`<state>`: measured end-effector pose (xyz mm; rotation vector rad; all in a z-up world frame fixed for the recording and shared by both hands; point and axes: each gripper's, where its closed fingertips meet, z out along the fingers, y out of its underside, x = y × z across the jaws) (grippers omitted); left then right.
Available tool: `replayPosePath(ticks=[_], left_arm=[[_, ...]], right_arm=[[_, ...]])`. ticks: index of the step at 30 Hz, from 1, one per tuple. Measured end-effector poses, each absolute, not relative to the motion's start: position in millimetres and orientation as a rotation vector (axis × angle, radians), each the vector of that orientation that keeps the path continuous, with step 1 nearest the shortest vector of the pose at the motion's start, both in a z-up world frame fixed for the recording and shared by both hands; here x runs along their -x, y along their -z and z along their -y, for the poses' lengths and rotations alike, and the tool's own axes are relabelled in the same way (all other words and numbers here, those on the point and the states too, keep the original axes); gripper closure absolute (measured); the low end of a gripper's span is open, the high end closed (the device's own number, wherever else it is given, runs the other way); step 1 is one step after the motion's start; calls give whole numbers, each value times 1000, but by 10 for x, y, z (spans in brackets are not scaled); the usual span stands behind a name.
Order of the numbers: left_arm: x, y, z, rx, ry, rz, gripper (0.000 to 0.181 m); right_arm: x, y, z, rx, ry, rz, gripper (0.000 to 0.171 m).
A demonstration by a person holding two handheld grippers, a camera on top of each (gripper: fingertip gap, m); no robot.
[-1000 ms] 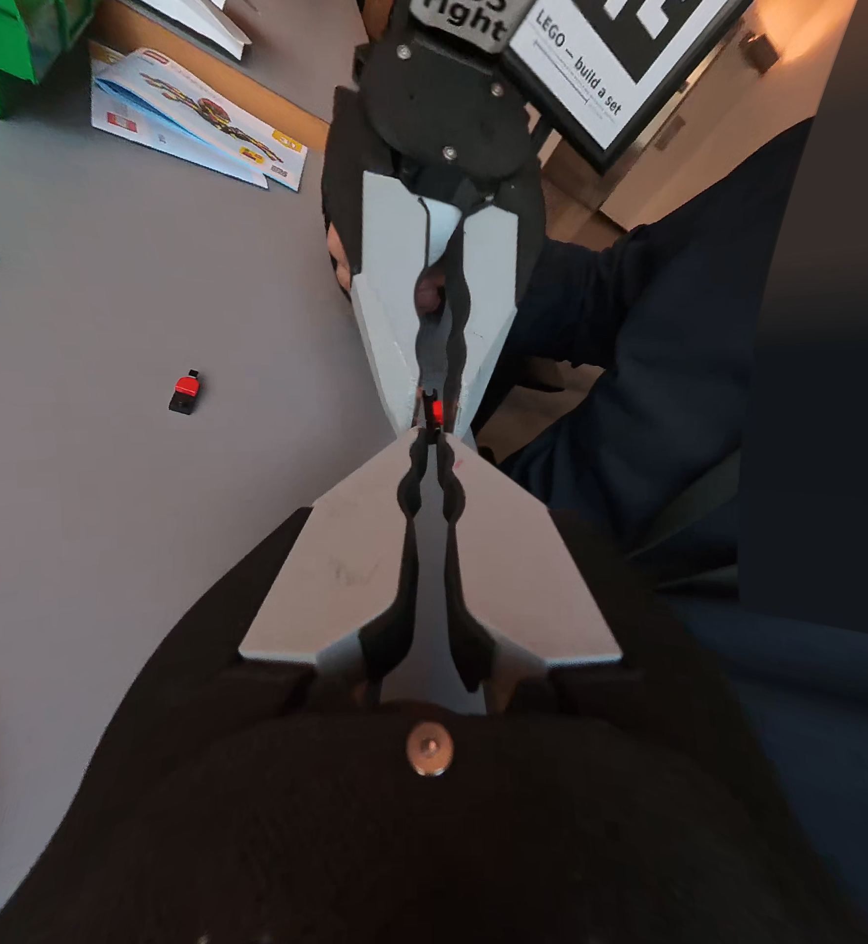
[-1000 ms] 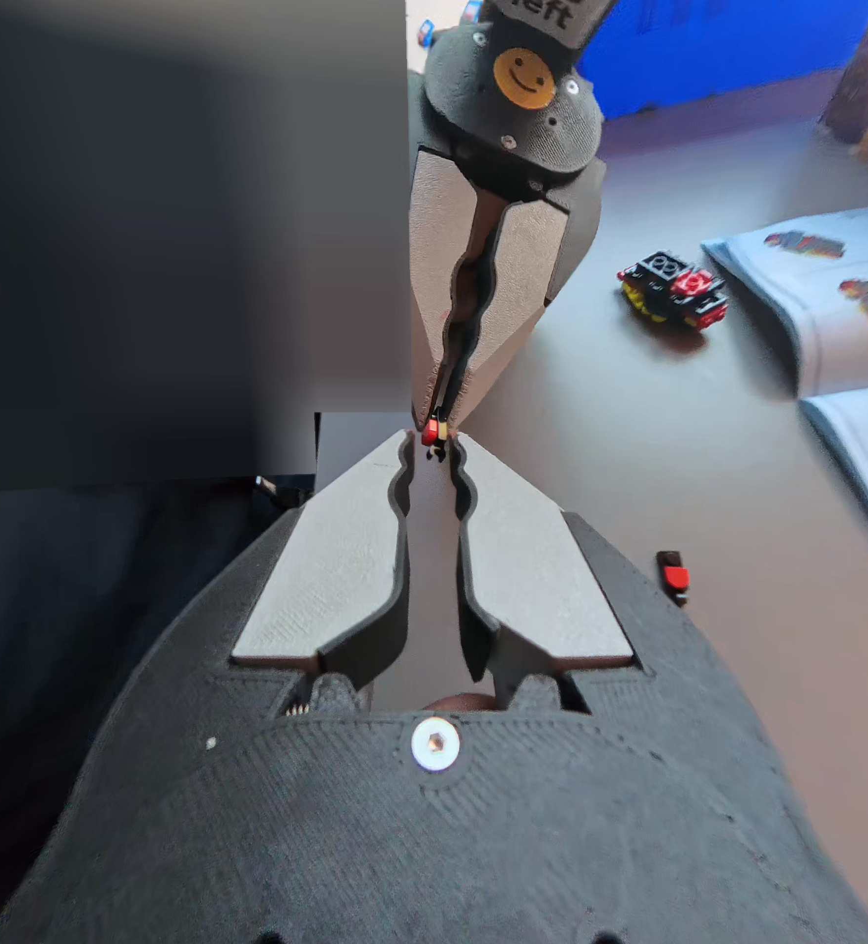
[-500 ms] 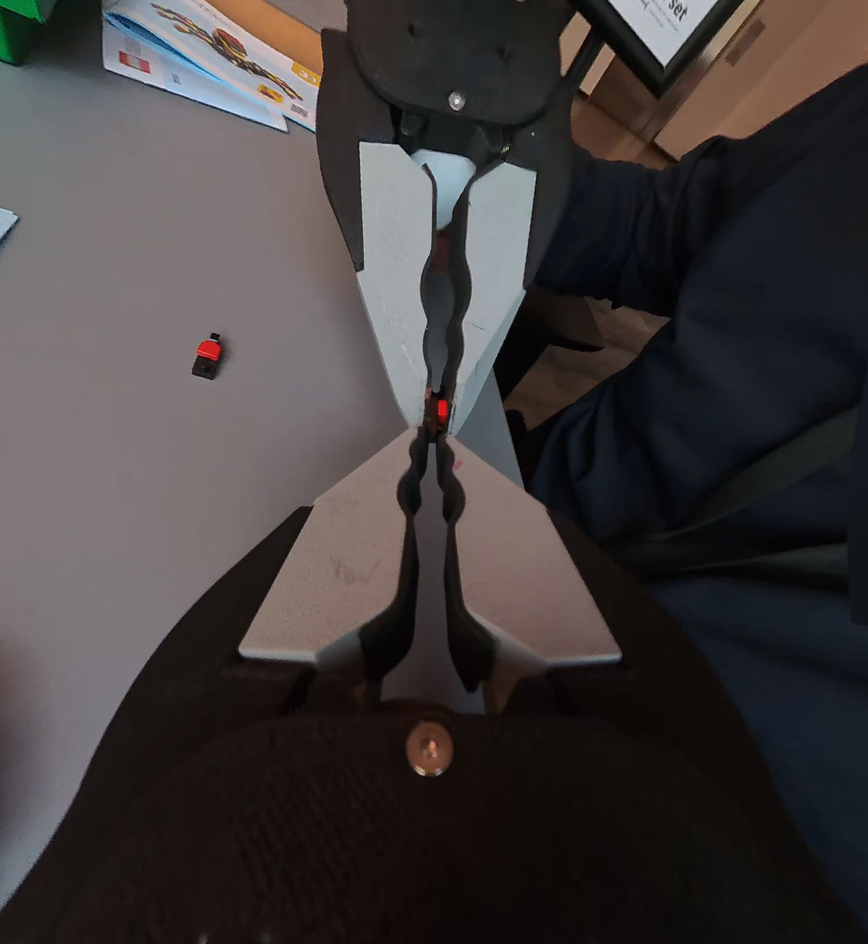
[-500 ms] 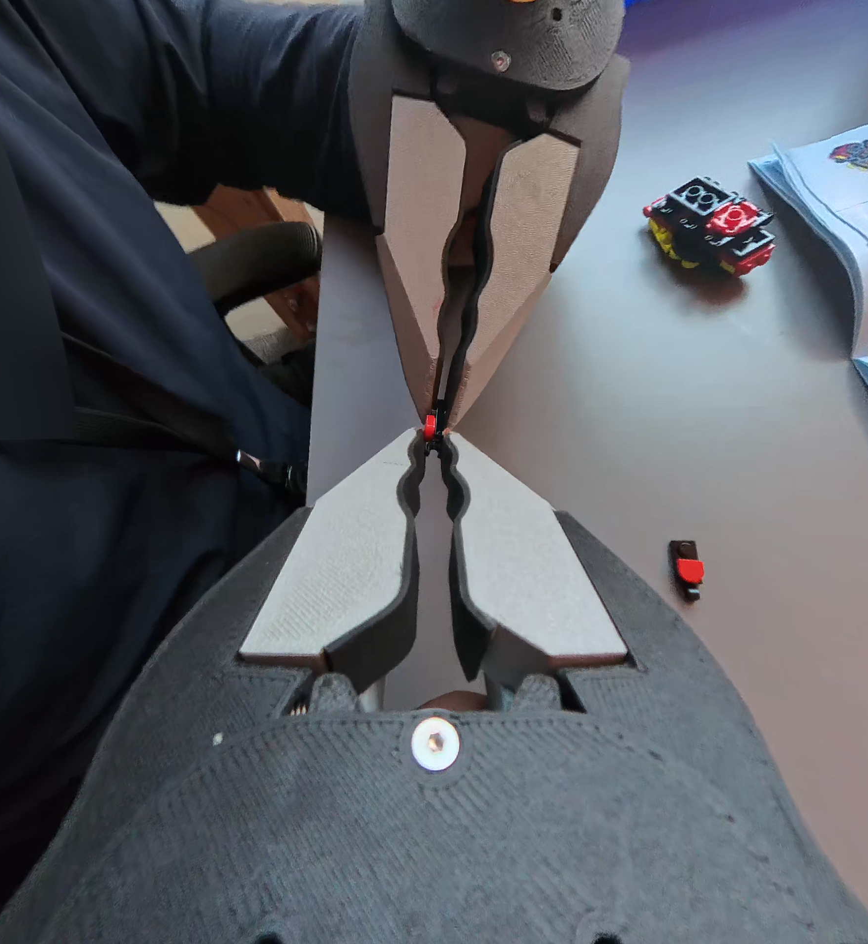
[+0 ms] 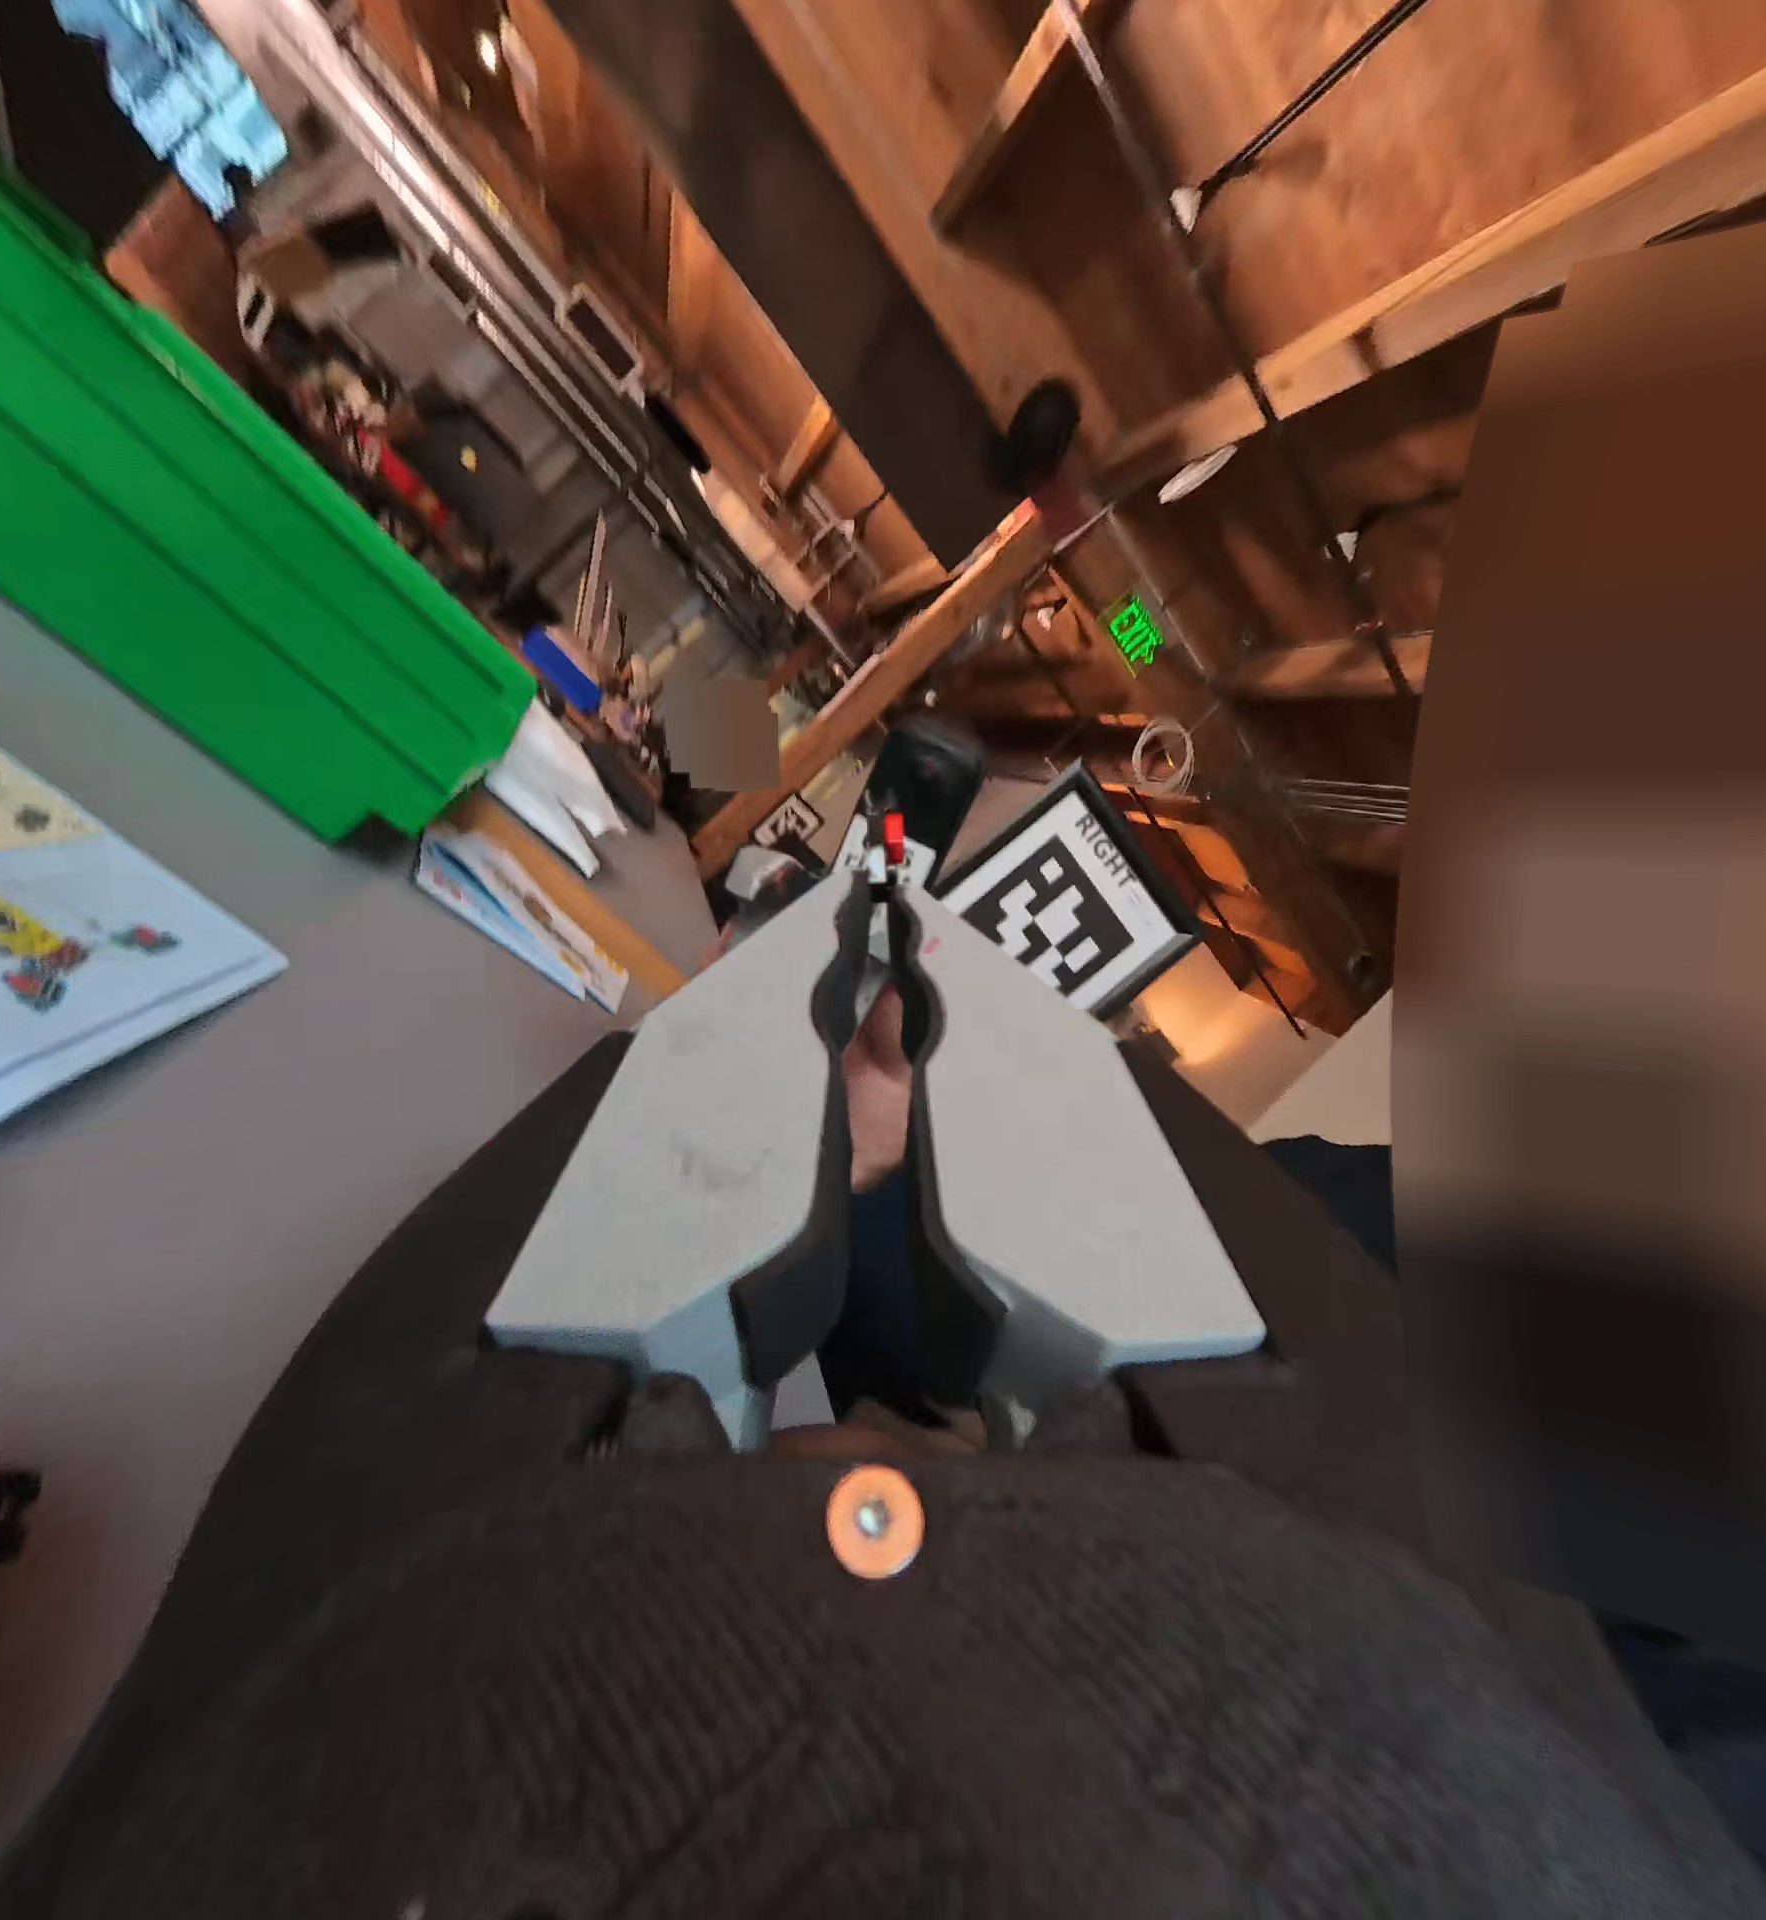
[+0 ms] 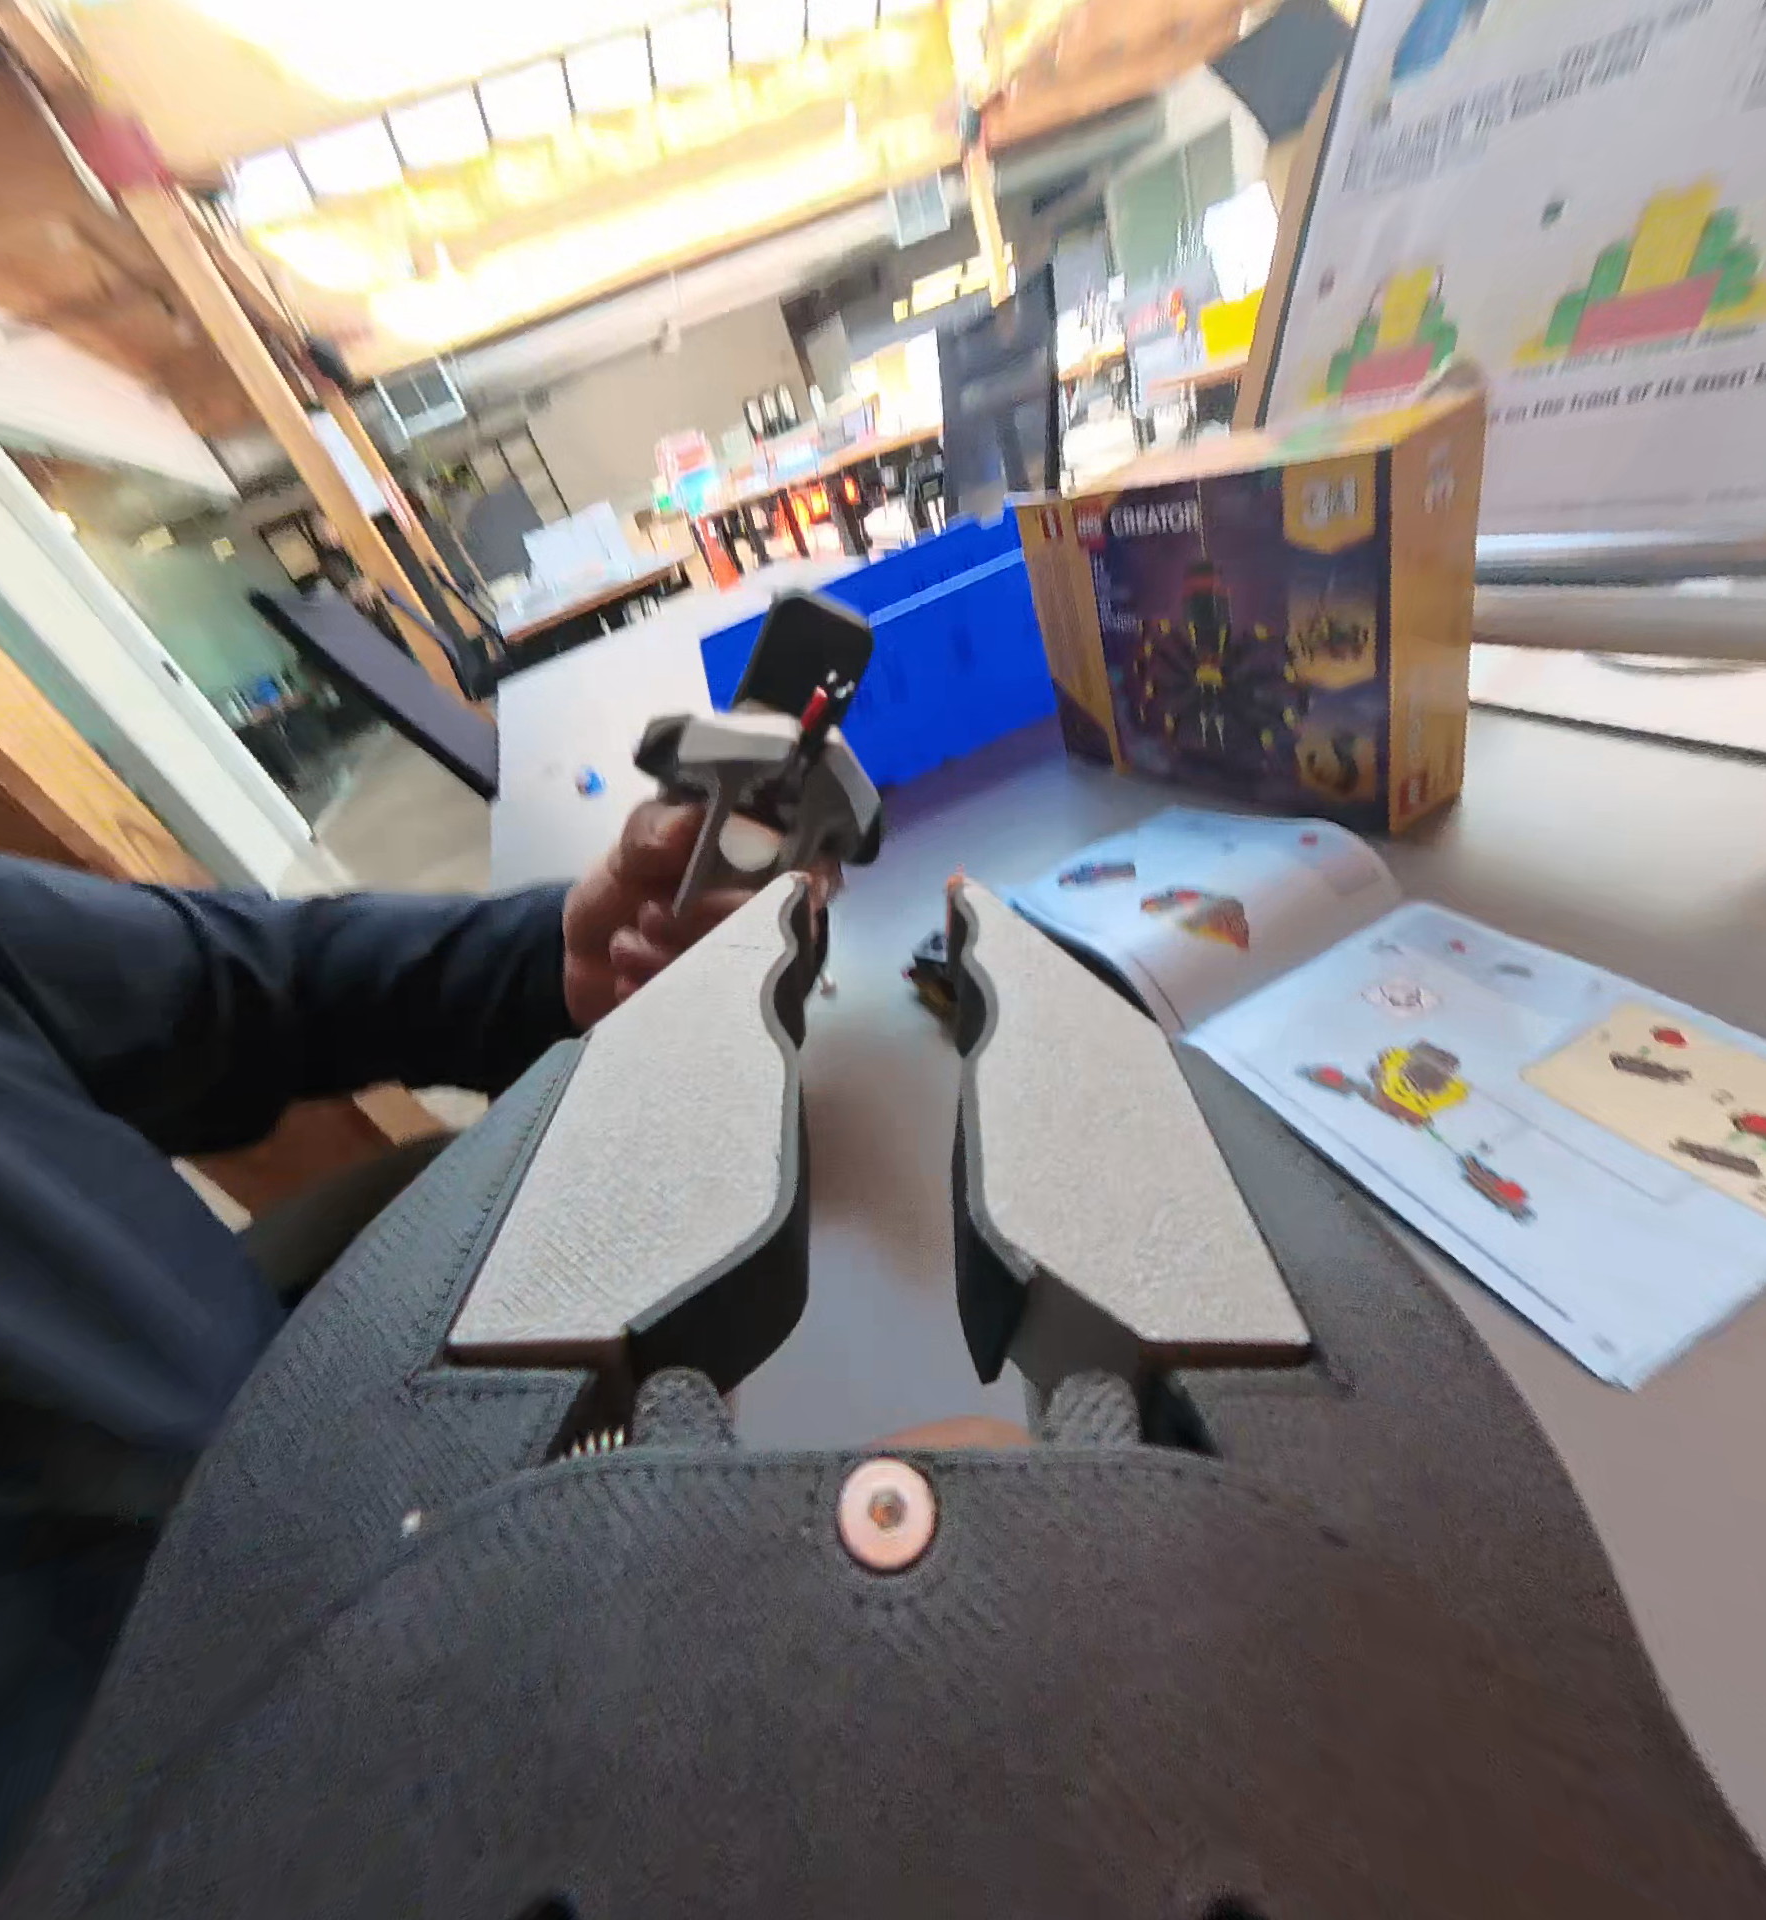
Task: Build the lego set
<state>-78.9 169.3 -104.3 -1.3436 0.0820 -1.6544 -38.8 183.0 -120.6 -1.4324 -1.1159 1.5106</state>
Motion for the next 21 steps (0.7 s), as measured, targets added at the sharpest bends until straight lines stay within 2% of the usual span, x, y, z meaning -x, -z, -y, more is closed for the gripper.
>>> replayPosePath(ticks=[8, 21], left_arm=[[709, 836, -1547, 1180, 1415, -210, 181], [775, 777, -1517, 1147, 1301, -189, 181]], right_arm=[[824, 871, -1476, 1301, -1769, 1064, 152], [922, 698, -1512, 1217, -1809, 936, 168]])
